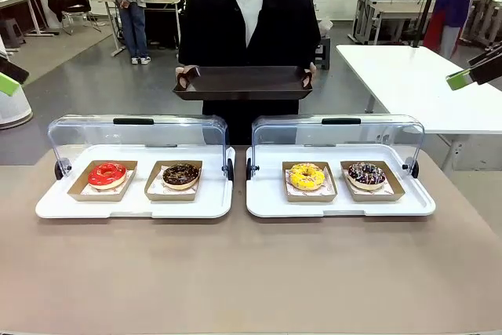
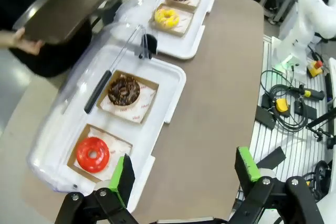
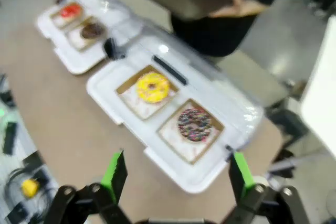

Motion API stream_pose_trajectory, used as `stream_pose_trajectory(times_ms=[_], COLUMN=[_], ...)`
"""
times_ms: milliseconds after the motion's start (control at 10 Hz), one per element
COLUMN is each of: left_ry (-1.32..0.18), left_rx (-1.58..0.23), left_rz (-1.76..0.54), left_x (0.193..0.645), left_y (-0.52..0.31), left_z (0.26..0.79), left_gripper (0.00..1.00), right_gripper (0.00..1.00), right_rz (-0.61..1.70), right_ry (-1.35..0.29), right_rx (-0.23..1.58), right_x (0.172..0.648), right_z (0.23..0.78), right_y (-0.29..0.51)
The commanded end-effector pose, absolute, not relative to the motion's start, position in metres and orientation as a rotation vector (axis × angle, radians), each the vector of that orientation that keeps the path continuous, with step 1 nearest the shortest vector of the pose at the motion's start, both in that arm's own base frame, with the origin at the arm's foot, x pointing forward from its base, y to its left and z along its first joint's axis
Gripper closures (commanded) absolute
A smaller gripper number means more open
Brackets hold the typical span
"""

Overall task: Provide the desired donut to the person.
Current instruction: Pick up and lift the Paper togo box containing the Donut pointed at by the person.

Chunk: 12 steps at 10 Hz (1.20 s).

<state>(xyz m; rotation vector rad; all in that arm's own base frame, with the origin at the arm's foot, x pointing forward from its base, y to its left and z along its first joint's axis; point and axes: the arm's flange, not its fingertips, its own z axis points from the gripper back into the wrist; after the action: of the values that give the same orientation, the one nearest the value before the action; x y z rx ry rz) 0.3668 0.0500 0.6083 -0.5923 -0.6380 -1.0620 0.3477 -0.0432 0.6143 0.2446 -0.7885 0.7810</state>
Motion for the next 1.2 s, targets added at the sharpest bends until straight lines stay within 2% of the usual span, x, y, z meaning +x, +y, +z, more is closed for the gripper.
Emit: stream_pose_trajectory(times_ms=[0,400,900,1100], left_ry=[-0.717,-0.785,-0.797,-0.794], left_rx=[-0.619,-0.680,-0.756,-0.745], left_rz=[-1.137,-1.212,-1.289,-1.308], left_x=[0.376,0.377,0.379,0.377], left_y=[0.081,0.129,0.144,0.138], left_z=[0.615,0.613,0.610,0.619], left_gripper=[0.00,0.00,0.00,0.00], right_gripper=[0.00,0.00,0.00,0.00], right_rz=[0.812,0.838,0.986,1.012], right_ry=[-0.721,-0.709,-0.669,-0.738], right_rx=[0.353,0.436,0.517,0.546], right_x=[0.350,0.339,0.361,0.368], right_z=[0.635,0.651,0.618,0.601], right_y=[-0.054,-0.089,-0.124,-0.135])
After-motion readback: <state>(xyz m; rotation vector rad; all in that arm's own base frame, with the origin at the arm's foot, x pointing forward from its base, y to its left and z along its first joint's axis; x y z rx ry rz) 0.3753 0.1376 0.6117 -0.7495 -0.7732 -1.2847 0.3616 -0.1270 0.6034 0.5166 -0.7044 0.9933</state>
